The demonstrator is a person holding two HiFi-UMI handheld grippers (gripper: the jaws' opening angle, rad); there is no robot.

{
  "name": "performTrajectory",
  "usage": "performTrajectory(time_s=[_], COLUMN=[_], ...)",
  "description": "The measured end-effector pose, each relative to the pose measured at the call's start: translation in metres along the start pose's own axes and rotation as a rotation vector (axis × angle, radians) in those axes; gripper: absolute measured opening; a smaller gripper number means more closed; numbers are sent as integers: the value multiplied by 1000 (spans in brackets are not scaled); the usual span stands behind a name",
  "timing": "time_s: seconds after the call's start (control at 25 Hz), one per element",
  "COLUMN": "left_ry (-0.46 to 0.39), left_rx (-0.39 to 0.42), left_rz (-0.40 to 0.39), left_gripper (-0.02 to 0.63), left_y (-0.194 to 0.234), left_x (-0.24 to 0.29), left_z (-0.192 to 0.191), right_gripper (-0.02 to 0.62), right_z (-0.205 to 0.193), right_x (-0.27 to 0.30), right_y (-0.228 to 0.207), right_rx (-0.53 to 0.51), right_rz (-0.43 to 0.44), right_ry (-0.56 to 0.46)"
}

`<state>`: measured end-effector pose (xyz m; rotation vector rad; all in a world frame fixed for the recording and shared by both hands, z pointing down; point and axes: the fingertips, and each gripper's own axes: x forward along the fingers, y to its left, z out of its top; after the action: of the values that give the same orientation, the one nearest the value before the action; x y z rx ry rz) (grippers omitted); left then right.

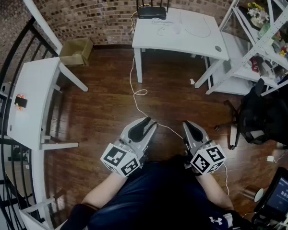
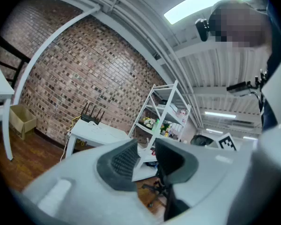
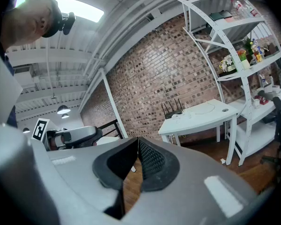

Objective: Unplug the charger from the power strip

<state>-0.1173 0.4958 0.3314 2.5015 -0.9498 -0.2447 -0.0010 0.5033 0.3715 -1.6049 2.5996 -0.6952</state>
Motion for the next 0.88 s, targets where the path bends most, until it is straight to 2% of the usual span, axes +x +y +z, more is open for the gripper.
performTrajectory(time_s=[0.2, 0.4, 0.6, 0.88], left_ry=[17, 35, 64, 92], left_rx=[1, -16, 13, 110], left_rz=[-61, -49, 21, 115], left_gripper=[115, 115, 115, 115], left_y=[34, 59, 97, 126], left_x=[6, 44, 103, 232], left_z=[-1, 10, 8, 48], right_gripper=[12, 12, 12, 12], right_z=[-3, 4, 20, 96], right_x=[34, 62, 114, 196], right_y=[7, -21, -79, -174], right_rx=[-1, 30, 85, 93], right_rz=[-31, -50, -10, 100], right_ry=[7, 23, 33, 2])
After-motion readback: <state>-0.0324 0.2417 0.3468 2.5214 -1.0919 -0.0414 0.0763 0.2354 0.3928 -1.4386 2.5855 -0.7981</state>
